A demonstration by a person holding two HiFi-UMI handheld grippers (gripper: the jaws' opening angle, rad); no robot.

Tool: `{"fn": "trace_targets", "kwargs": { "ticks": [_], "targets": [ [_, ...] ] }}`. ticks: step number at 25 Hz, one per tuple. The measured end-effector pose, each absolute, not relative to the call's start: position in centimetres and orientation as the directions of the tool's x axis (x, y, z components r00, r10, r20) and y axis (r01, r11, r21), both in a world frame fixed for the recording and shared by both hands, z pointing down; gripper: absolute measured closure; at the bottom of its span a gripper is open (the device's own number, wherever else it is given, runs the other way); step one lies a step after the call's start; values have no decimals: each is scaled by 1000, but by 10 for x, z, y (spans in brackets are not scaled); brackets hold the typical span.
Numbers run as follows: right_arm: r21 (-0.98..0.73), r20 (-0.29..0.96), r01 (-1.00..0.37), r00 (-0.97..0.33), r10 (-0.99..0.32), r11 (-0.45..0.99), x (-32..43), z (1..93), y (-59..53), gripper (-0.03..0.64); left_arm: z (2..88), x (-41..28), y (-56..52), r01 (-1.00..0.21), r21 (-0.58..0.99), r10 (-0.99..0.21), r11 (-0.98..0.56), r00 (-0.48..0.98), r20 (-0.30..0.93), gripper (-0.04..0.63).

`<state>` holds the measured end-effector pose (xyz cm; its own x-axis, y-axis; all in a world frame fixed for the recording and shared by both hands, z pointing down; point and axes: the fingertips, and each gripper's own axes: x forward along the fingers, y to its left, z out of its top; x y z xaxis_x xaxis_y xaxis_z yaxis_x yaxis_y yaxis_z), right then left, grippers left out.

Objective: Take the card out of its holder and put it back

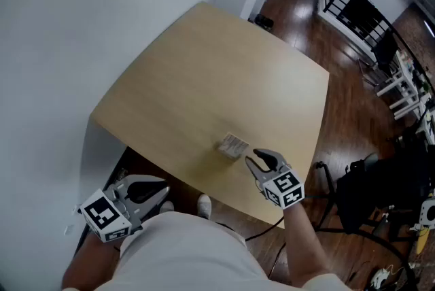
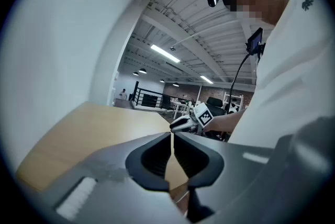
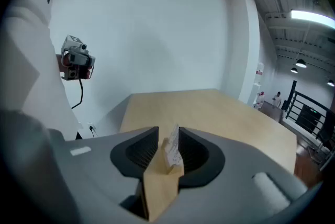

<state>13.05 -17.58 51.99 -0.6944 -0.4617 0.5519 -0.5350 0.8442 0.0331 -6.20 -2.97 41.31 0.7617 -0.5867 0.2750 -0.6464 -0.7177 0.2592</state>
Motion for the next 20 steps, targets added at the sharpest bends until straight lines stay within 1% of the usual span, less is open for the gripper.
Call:
{"fn": "trace_targets", "kwargs": {
  "ticks": [2,3,5,13,16,20],
  "targets": [
    [27,557,-532,-695,-454,847,132,529,-190,491,415,-61,-35,-659,259,-599,-706,751,278,578],
    [24,561,-528,-696,-449,849,134,534,-197,492,417,-60,-36,-663,257,-602,-703,747,281,591],
    [15,571,-516,-699,-431,856,136,543,-209,494,419,-55,-39,-673,248,-607,-697,738,296,592],
    [-66,622,-432,-723,-302,899,133,581,-230,495,423,-43,-45,-717,252,-642,-650,695,324,592],
    [-99,627,-399,-736,-254,912,128,588,-231,506,424,-42,-49,-729,256,-653,-634,683,328,592],
    [-126,625,-374,-749,-219,919,122,593,-230,536,426,-41,-52,-741,262,-662,-618,671,334,591]
  ]
}}
